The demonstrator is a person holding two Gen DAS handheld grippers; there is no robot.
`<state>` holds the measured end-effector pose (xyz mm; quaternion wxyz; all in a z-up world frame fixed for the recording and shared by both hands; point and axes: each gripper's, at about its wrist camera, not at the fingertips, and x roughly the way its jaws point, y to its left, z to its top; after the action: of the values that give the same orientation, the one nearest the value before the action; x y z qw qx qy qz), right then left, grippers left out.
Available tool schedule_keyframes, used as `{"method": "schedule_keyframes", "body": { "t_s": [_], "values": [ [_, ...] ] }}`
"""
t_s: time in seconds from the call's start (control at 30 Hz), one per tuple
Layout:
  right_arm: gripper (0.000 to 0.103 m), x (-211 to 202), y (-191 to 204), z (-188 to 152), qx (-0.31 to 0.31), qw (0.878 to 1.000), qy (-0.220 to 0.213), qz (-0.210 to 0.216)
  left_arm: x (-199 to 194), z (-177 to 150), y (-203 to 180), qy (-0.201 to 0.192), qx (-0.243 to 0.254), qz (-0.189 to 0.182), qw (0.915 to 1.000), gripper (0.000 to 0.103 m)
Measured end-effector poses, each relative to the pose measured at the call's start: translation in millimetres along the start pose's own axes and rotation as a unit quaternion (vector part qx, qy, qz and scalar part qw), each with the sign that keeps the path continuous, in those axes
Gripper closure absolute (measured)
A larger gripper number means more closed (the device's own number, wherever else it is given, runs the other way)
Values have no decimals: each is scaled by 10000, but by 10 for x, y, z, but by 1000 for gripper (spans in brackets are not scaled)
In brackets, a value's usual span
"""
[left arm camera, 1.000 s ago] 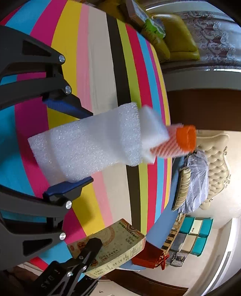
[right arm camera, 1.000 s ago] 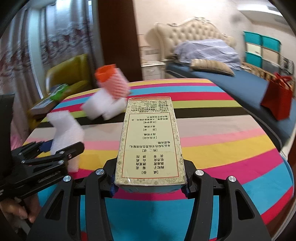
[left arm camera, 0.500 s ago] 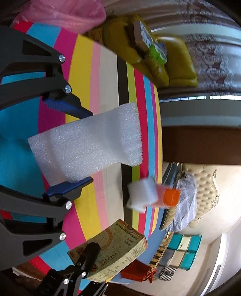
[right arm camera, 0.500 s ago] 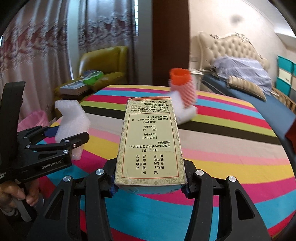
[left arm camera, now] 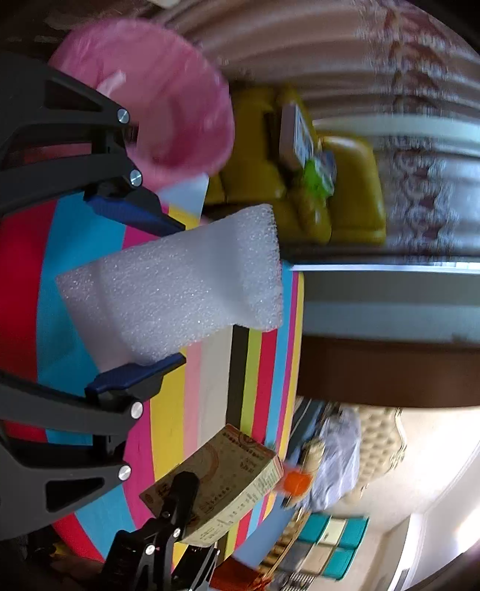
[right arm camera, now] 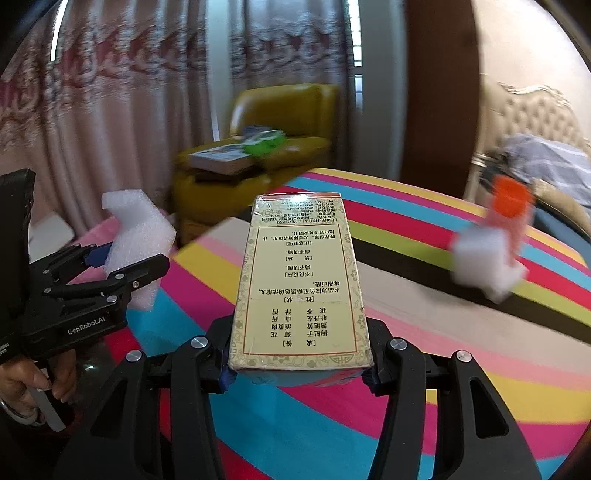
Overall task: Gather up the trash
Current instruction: 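Carry the foam sleeve and beige cardboard box with both tools over the pink wastebasket, then open both tools to drop the foam sleeve and box into the wastebasket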
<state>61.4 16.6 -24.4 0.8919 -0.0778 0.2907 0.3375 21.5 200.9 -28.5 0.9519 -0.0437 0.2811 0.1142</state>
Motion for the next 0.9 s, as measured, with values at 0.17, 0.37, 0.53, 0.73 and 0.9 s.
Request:
{"method": "schedule_keyframes", "body": {
  "t_s": [0.17,0.37,0.53,0.73,0.9],
  "values": [
    [53,300,516,305,-378,9983,-15,445,-109,32,579,-37,-124,537,9985,40],
    [53,719,1133,663,-708,9928,70,966,-71,-12,1338,87,-393,1099,9931,40],
    [53,1003,1564,849,-925,9871,202,1292,55,-76,1857,208,-648,1343,9886,40],
    [52,1285,1964,981,-1151,9810,352,1524,198,-196,2291,318,-932,1513,9836,38],
    [27,1346,1920,1004,-901,9800,258,1754,57,-294,2393,177,-1089,1760,9782,12]
  ]
}}
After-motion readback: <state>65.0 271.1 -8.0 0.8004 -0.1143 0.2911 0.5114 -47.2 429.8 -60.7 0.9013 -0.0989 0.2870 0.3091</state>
